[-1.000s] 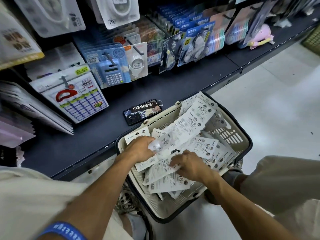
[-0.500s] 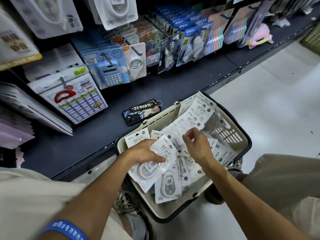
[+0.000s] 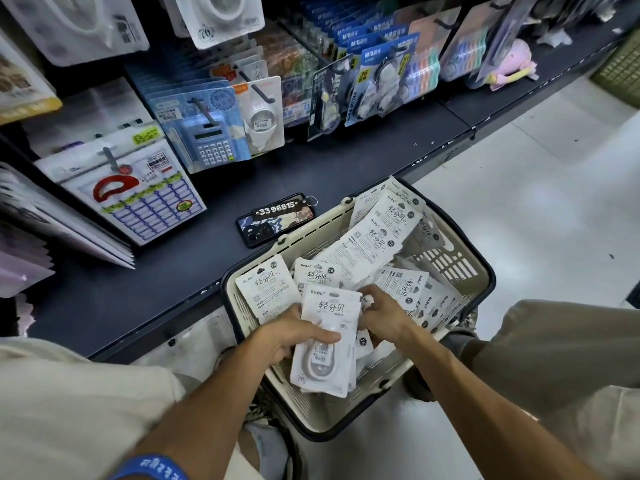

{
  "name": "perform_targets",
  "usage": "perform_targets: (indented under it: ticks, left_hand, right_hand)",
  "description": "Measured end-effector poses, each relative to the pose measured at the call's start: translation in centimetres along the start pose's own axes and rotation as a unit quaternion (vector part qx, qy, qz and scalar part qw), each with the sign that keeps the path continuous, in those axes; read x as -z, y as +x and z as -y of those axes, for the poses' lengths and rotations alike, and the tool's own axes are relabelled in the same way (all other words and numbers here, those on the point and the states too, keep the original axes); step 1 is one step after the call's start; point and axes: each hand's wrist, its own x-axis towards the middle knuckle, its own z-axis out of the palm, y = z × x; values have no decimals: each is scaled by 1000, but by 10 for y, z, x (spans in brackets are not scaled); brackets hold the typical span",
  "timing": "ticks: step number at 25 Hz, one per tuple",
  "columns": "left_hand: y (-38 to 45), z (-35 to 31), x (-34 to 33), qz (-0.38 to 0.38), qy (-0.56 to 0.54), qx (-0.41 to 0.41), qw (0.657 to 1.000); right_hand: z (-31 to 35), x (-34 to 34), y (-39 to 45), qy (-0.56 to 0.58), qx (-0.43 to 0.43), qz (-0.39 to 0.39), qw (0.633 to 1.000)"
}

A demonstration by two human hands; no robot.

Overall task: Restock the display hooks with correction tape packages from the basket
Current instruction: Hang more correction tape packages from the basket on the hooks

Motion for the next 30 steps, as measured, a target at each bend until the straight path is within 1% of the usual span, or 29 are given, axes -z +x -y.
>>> perform_targets:
  ticks: [1,2,4,5,6,8,10,11,12,13,15,16,17,18,19,20,22,23,24,25,26,27,28,30]
  left_hand:
    - [-1,-2,-1,1,8,-12,1000]
    - [-2,-6,1,-15,1,-31,999]
    - [-3,-22,11,-87,-56,-80,991]
    - [-4,-30,19,-128,-77,-109,983]
    - [-6,-39,25,-163,-69,-140,974]
    - [-10,-46,30,-183,-14,-181,966]
    - [-13,-46,26,-152,7,-181,972]
    - [-13,-45,26,-131,20,-176,975]
    - [-13,-43,24,-104,33,-173,979]
    - [-12,-42,23,-65,34,-175,982]
    - [-14,-42,20,1,-13,-179,984]
    - [-15,-42,19,4,-48,-175,983]
    - [-14,-45,17,-15,-75,-172,982]
    - [-16,-49,14,-49,-78,-177,980]
    - [-17,-55,12,-74,-70,-188,977]
    - [-16,-60,10,-72,-52,-202,975]
    - [-19,-66,2,32,-39,-239,970]
    - [-21,-65,-2,57,-34,-251,966]
    - [-23,-63,-3,50,-32,-246,967]
    - [-20,-59,-1,44,-47,-215,975]
    - [-22,-57,0,8,-29,-210,977]
    - [-20,-55,5,-19,3,-207,978]
    - [-21,-54,9,-24,-15,-192,981]
    - [-21,-57,11,24,-80,-153,985]
  right_hand:
    - [5,1,-3,-18,27,-3,999]
    - [11,4,-5,-23,52,-11,998]
    - [30,19,-12,21,86,-49,995]
    - [42,31,-16,39,103,-49,993]
    - [55,46,-21,41,124,-17,991]
    - [81,70,-36,4,186,102,977]
    - [106,83,-48,-8,229,205,952]
    - [115,85,-51,-4,236,238,942]
    - [120,84,-52,-2,238,246,940]
    - [123,81,-50,-9,235,222,946]
    - [119,75,-44,-10,209,111,972]
    - [117,73,-42,12,181,59,982]
    - [113,71,-41,39,143,20,989]
    - [111,69,-40,67,98,-6,993]
    - [111,67,-38,98,52,-14,994]
    - [112,64,-36,136,12,4,991]
    - [116,56,-34,194,-30,101,975]
    - [115,53,-32,195,-26,139,970]
    - [112,51,-30,177,-14,155,972]
    - [108,51,-28,148,0,152,977]
    - [102,53,-27,119,13,131,984]
    - [95,54,-25,106,22,98,989]
    - [89,54,-24,115,25,65,991]
    - [80,45,-20,151,31,1,988]
